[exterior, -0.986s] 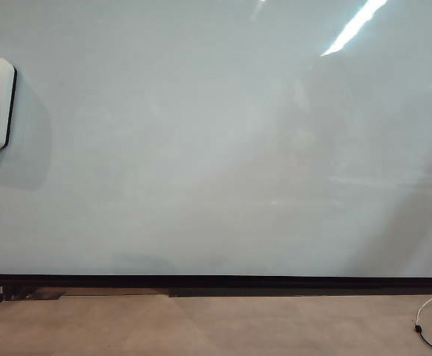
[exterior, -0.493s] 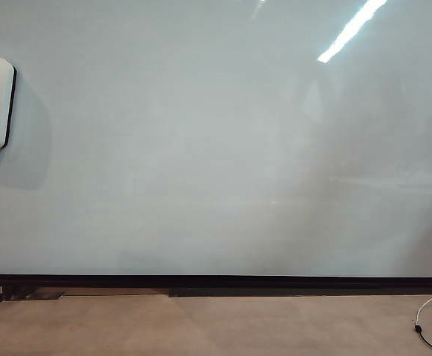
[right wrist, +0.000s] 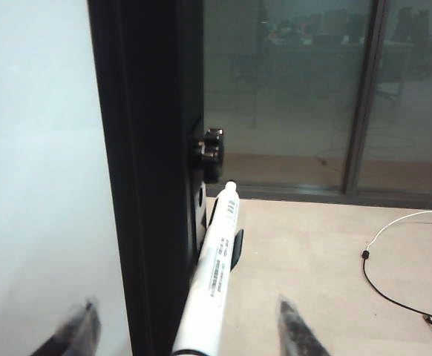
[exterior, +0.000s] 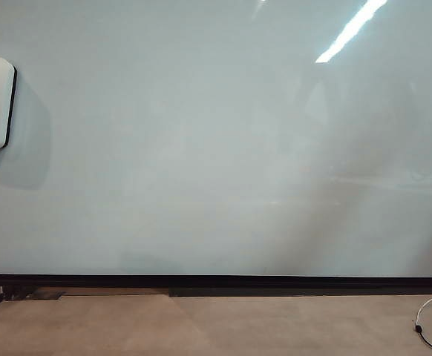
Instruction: Pick up the pen on the shelf to the right of the whiteboard and draw a straight line.
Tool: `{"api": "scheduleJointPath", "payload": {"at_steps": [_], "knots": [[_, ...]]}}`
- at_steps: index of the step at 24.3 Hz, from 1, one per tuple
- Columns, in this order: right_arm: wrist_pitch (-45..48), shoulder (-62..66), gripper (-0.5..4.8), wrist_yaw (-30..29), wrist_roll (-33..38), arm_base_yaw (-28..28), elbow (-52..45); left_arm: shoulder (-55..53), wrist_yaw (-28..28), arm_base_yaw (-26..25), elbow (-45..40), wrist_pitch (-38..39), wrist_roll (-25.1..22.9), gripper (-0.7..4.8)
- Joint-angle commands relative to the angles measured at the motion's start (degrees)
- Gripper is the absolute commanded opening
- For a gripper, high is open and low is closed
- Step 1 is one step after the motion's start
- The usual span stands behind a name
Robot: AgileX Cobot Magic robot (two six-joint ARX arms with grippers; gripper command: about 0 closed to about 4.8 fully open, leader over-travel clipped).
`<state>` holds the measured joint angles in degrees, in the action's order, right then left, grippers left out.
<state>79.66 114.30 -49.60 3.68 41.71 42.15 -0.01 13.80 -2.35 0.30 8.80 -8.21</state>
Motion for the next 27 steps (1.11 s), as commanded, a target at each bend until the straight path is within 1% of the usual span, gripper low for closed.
{"api": "scheduleJointPath", "payload": {"at_steps": [1,7,13,17,20,27], "knots": [[1.25,0.81,3.07,0.15,0.81,-0.04,0.81,0.00,0.59,0.04,0.11,0.48,-0.35,-0.05],[1.29,2.99,3.06,-0.35,2.64,-0.24,3.08,-0.02,0.59,0.04,0.11,0.48,-0.37,-0.05],[1.31,4.61,3.06,-0.22,2.69,-1.97,4.24,-0.02,0.57,0.04,0.11,0.48,-0.37,-0.05],[1.33,5.22,3.06,2.45,1.79,-3.69,4.42,-0.02,0.81,0.04,0.11,0.48,-0.35,-0.05],[1.36,5.35,3.06,4.98,1.51,-3.65,4.44,-0.02,0.81,0.04,0.11,0.48,-0.35,-0.05],[1.36,5.38,3.05,5.60,0.44,-3.56,4.92,0.00,0.83,0.04,0.11,0.48,-0.37,-0.05]]}}
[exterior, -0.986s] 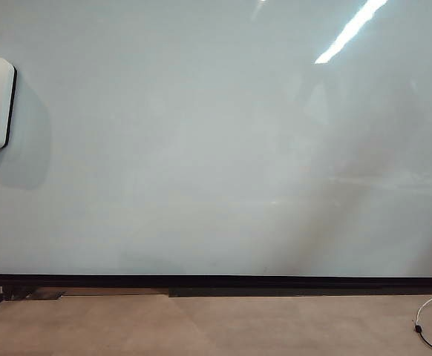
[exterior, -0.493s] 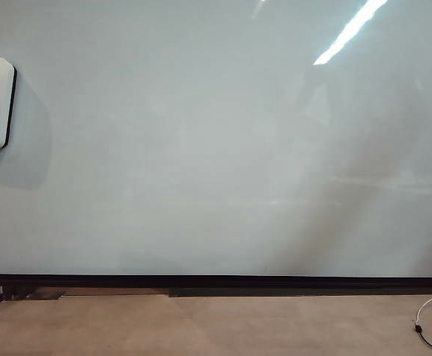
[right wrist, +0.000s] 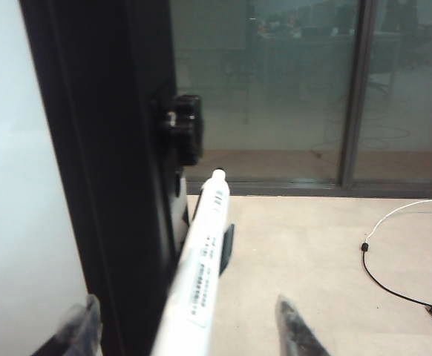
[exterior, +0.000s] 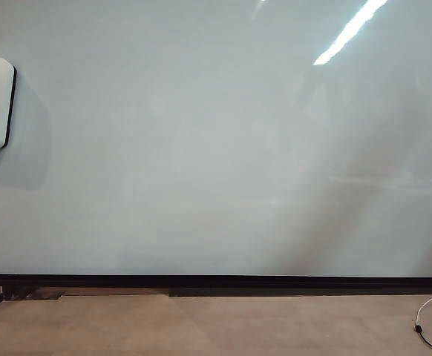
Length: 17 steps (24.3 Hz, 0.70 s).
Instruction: Pick up the pen on the shelf to the right of the whiteboard and draw a straight line.
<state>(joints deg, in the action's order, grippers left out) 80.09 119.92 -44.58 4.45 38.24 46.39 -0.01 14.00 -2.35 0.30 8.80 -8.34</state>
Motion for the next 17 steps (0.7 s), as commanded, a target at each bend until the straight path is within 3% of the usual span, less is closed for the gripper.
{"api": "scheduleJointPath", "payload": {"at_steps": [1,7,17], "knots": [[0.90,-0.24,3.03,0.57,-0.24,-0.13,0.94,0.00,0.66,0.04,0.11,0.48,-0.24,-0.05],[0.83,0.09,2.74,0.98,0.07,-0.15,1.64,0.00,0.66,0.04,0.11,0.48,-0.22,-0.05],[0.83,1.33,2.74,1.01,0.02,-1.38,1.77,0.00,1.25,0.04,0.11,0.48,-0.24,-0.05]]}}
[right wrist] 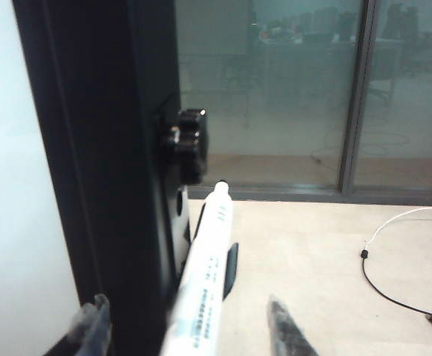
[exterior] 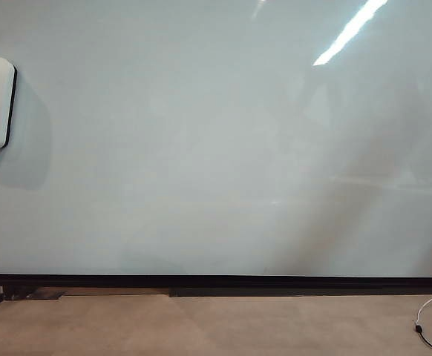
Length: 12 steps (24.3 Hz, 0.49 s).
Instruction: Pick up the pen on the shelf to the right of the whiteboard and draw a straight line.
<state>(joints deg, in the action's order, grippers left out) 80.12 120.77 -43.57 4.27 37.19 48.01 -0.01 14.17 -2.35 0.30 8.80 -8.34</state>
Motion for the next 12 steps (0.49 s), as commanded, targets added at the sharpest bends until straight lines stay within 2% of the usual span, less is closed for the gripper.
{"api": "scheduleJointPath", "payload": {"at_steps": [1,10,12], "knots": [[0.81,0.55,2.74,0.00,0.22,-0.33,0.17,0.00,1.09,0.04,0.11,0.46,-0.24,-0.05],[0.79,0.68,2.59,0.20,0.22,-0.52,0.72,0.00,1.09,0.04,0.13,0.46,-0.24,-0.05],[0.79,0.68,2.38,0.20,0.20,-0.55,0.77,0.00,1.09,0.04,0.13,0.46,-0.24,-0.05]]}}
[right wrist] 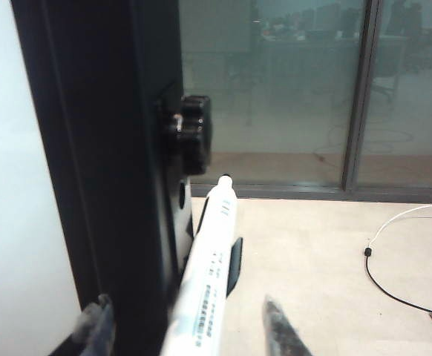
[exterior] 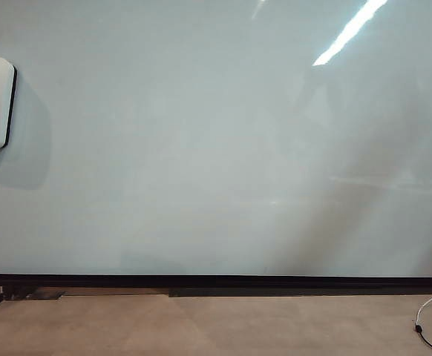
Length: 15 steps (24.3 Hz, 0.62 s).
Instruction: Pick up the pen on the shelf to the right of the whiteboard and draw a straight line.
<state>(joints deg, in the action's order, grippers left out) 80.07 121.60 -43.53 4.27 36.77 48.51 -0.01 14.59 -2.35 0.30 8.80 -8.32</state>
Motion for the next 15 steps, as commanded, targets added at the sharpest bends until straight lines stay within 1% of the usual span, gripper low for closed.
{"api": "scheduleJointPath", "payload": {"at_steps": [1,8,10,15], "knots": [[0.83,-0.15,2.31,0.15,0.22,-0.13,0.26,-0.02,0.68,0.04,0.13,0.46,-0.26,-0.05],[0.83,-0.15,2.27,0.17,0.20,-0.13,0.26,-0.02,0.68,0.04,0.13,0.48,-0.28,-0.05],[0.83,-0.15,2.09,0.17,0.20,-0.13,0.26,-0.02,0.68,0.04,0.13,0.46,-0.28,-0.05],[0.83,-0.15,2.06,1.27,0.20,-0.13,0.26,-0.02,0.68,0.04,0.13,0.46,-0.28,-0.05]]}}
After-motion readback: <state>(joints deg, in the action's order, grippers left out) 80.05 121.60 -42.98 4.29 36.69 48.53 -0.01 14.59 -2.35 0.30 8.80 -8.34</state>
